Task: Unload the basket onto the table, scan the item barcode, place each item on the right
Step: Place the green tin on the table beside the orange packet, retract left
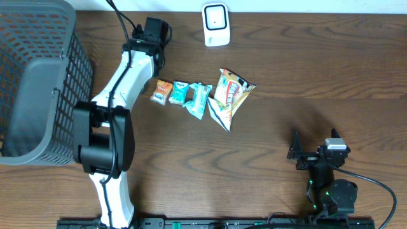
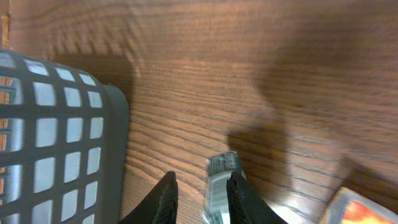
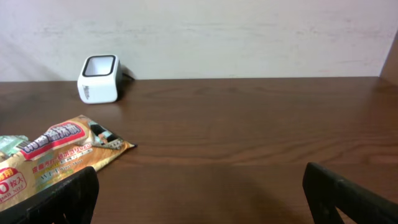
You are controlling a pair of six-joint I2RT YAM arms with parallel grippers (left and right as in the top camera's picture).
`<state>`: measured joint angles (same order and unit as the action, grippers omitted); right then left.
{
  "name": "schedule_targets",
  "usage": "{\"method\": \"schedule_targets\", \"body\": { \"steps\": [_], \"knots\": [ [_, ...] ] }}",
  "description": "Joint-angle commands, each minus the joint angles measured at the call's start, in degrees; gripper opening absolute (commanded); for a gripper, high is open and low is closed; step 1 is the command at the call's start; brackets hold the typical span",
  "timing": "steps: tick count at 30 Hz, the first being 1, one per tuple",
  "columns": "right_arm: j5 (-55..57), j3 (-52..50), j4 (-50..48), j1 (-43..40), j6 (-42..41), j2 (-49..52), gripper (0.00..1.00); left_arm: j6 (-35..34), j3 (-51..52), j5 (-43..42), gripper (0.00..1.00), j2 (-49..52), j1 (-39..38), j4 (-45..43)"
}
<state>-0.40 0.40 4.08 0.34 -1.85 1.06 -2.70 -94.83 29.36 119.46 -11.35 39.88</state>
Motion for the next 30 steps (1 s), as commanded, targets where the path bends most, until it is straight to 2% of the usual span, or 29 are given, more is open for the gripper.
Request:
{"method": "schedule_targets", "body": {
  "steps": [1, 4, 7, 11, 12, 14, 15, 18, 24, 28, 30],
  "knots": [
    [0.04, -0.09, 0.24, -0.02, 0.83, -0.24, 0.99, -0.13, -0.66, 3.26, 0.31, 0.66, 0.17, -0.22],
    [0.04, -0.09, 0.26, -0.02, 0.83, -0.24, 0.99, -0.2, -0.68, 3.23, 0.32, -0.15, 0.17, -0.24],
    [0.07, -0.09, 0.26, -0.02, 0.83, -0.24, 0.99, -3.1, -0.68, 3.23, 0.33, -1.95, 0.17, -0.35],
    [0.07, -0.09, 0.26, -0.02, 0.83, -0.24, 0.99, -5.95, -0.72, 2.54, 0.35, -8.28, 0.17, -1.16],
    [0.04, -0.09, 0.24, -0.02, 0.83, -0.24, 0.99, -6.84, -0.72, 1.18, 0.45, -10.71, 0.17, -1.18],
    [0.07, -0.09, 0.24, -0.02, 0.83, -0.24, 0.99, -7.93, -0.72, -2.21, 0.73, -15.17, 0.17, -1.14],
    [0.07, -0.09, 0.26, -0.02, 0.83, -0.24, 0.99, -7.93, -0.72, -4.0, 0.76, -17.35, 0.17, -1.11],
    [0.07, -0.09, 0.26, -0.02, 0.83, -0.24, 0.99, -7.96, -0.72, -10.23, 0.98, -27.54, 0.17, 1.18],
    [0.07, -0.09, 0.26, -0.02, 0.83, -0.24, 0.99, -10.36, -0.7, -11.96, 0.98, -40.52, 0.2, 10.38],
    [0.04, -0.09, 0.26, -0.02, 0.83, -0.24, 0.99, -15.85, -0.66, -11.93, 0.98, -45.59, 1.33, 18.14],
    [0.04, -0.09, 0.26, -0.02, 0.83, -0.24, 0.99, -20.7, -0.66, -11.93, 0.98, -47.69, 4.02, 22.49]
  ]
}}
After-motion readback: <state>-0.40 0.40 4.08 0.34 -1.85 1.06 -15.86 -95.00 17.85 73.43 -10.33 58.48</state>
